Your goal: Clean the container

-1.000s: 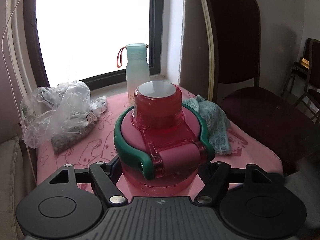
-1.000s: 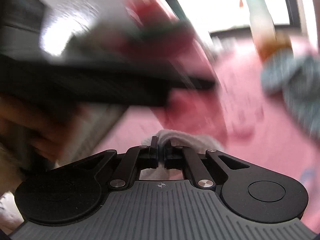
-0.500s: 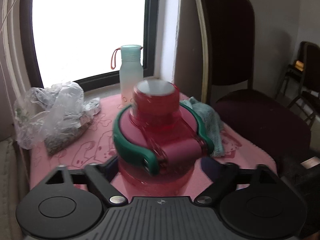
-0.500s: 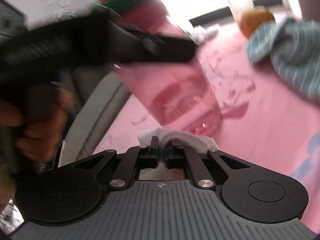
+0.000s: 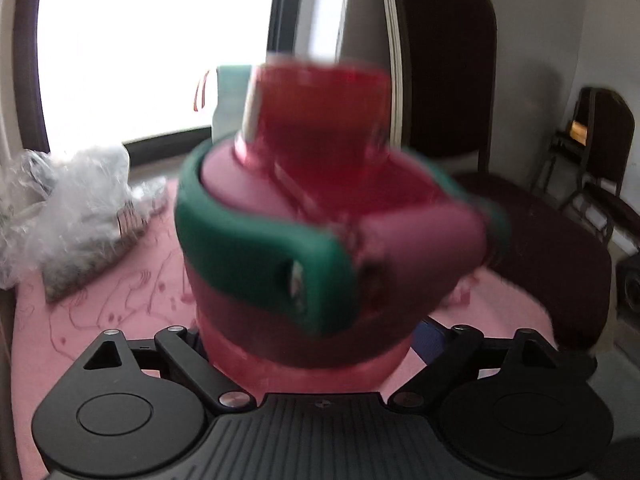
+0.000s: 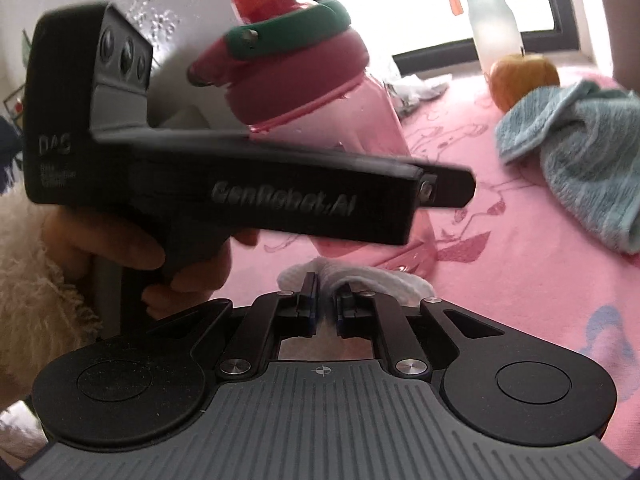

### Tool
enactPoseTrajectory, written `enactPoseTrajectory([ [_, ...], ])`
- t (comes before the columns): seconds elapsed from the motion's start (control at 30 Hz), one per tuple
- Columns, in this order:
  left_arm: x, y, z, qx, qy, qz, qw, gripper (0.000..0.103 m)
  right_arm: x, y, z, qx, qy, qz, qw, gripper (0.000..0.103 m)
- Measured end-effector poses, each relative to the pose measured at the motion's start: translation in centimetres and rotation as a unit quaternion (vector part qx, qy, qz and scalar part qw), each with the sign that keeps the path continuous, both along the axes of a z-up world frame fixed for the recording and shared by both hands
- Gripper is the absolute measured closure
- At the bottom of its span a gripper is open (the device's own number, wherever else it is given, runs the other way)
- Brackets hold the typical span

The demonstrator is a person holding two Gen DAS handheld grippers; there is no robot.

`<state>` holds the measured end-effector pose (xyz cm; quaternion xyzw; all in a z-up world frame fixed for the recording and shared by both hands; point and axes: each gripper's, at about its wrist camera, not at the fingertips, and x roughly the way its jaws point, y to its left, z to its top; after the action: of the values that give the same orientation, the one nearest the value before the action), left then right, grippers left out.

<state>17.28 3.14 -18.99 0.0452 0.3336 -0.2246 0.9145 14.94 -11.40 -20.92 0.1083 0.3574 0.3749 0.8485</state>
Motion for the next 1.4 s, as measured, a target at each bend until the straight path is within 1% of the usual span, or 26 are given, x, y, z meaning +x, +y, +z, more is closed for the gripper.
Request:
enactPoseTrajectory([
  [0.03,-0.2,-0.1,0.0,0.009,0.005,-0.004,0.9999,0.024,0.1,-0.2,0.0,0.003,0.002,-0.001,1.000,0.095],
  [0.13,-0.6,-0.2,0.2,0.037,0.022,-0.015,0.9990,0.025,0.1,-1.3,0.2,0.014,0.007,-0.012,1.000,0.095],
  [0.23,-1.3,0.6,0.9,0.009,0.044,-0.003,0.9990,0.027,-0.1,-2.6,0.5,0.013,0.002,-0.026,1.000,0.093],
  [0.33,-2.0,0.8,1.3,-0.005,0.055,0.007,0.9984,0.028,-0.3,-3.2,0.7,0.012,0.001,-0.029,1.000,0.092],
  [0.37,-2.2,0.8,1.4,-0.003,0.052,0.008,0.9986,0.028,-0.5,-3.3,0.8,0.010,-0.001,-0.028,1.000,0.092],
  [0.43,-2.8,0.7,2.0,0.008,0.031,0.013,0.9994,0.025,-1.0,-3.0,1.0,0.008,-0.006,-0.025,1.000,0.092],
  [0.47,-3.1,0.5,2.5,0.012,0.016,0.017,0.9996,0.023,-1.3,-3.0,1.2,0.008,-0.008,-0.022,1.000,0.092],
  [0.53,-3.6,0.4,3.8,0.011,-0.019,0.022,0.9995,0.016,-1.5,-2.9,1.6,0.010,-0.013,-0.017,1.000,0.092],
  [0.63,-3.9,-0.2,6.0,0.023,-0.073,0.034,0.9965,0.013,-2.0,-2.5,2.5,0.014,-0.024,-0.008,1.000,0.091],
  [0.67,-3.7,-0.4,6.3,0.031,-0.080,0.035,0.9957,0.013,-2.1,-2.4,2.8,0.017,-0.029,-0.007,0.999,0.091],
  [0.7,-3.5,-0.7,6.5,0.040,-0.084,0.034,0.9951,0.016,-2.2,-2.4,3.2,0.021,-0.033,-0.006,0.999,0.090],
  [0.73,-3.3,-1.0,6.7,0.049,-0.088,0.033,0.9944,0.023,-2.3,-2.3,3.6,0.024,-0.038,-0.004,0.999,0.090],
  [0.77,-3.0,-1.2,6.6,0.051,-0.083,0.034,0.9947,0.029,-2.4,-2.2,3.9,0.028,-0.042,-0.003,0.999,0.090],
  [0.8,-2.7,-1.3,6.3,0.051,-0.075,0.035,0.9953,0.031,-2.5,-2.2,4.3,0.033,-0.047,-0.001,0.998,0.090],
  [0.83,-2.5,-1.2,6.0,0.047,-0.067,0.037,0.9960,0.033,-2.7,-2.1,4.8,0.040,-0.052,0.001,0.998,0.090],
  [0.93,-2.4,-0.4,5.7,0.018,-0.044,0.042,0.9980,0.034,-2.7,-1.8,5.9,0.058,-0.081,0.007,0.995,0.090],
  [0.97,-2.4,-0.3,5.8,0.016,-0.042,0.041,0.9982,0.035,-2.5,-1.7,5.9,0.060,-0.088,0.012,0.994,0.092],
  [1.0,-2.3,-0.4,5.7,0.016,-0.039,0.039,0.9983,0.035,-2.2,-1.5,5.8,0.061,-0.092,0.019,0.994,0.098],
  [1.03,-2.1,-0.4,5.7,0.017,-0.037,0.037,0.9985,0.035,-1.9,-1.4,5.6,0.061,-0.097,0.026,0.993,0.101],
  [1.07,-2.0,-0.5,5.6,0.018,-0.034,0.036,0.9986,0.034,-1.4,-1.3,5.1,0.063,-0.093,0.038,0.993,0.101],
  [1.17,-1.9,-0.8,5.6,0.023,-0.030,0.033,0.9987,0.034,0.7,-0.5,1.2,0.035,-0.021,0.054,0.998,0.101],
  [1.23,-1.9,-0.8,5.5,0.024,-0.031,0.032,0.9987,0.034,1.1,-0.1,-1.4,0.009,0.014,0.046,0.999,0.101],
  [1.27,-1.9,-0.8,5.5,0.024,-0.030,0.032,0.9987,0.034,1.1,-0.2,-2.2,0.009,0.022,0.039,0.999,0.101],
  [1.33,-1.8,-0.6,5.5,0.024,-0.029,0.032,0.9988,0.034,0.9,-0.5,-2.1,0.021,0.032,0.023,0.999,0.101],
  [1.37,-1.8,-0.6,5.5,0.024,-0.028,0.032,0.9988,0.034,0.7,-0.5,-1.4,0.019,0.025,0.021,0.999,0.101],
  [1.4,-1.8,-0.6,5.5,0.024,-0.028,0.032,0.9988,0.034,0.2,-0.3,-0.2,0.021,0.002,0.022,1.000,0.101],
])
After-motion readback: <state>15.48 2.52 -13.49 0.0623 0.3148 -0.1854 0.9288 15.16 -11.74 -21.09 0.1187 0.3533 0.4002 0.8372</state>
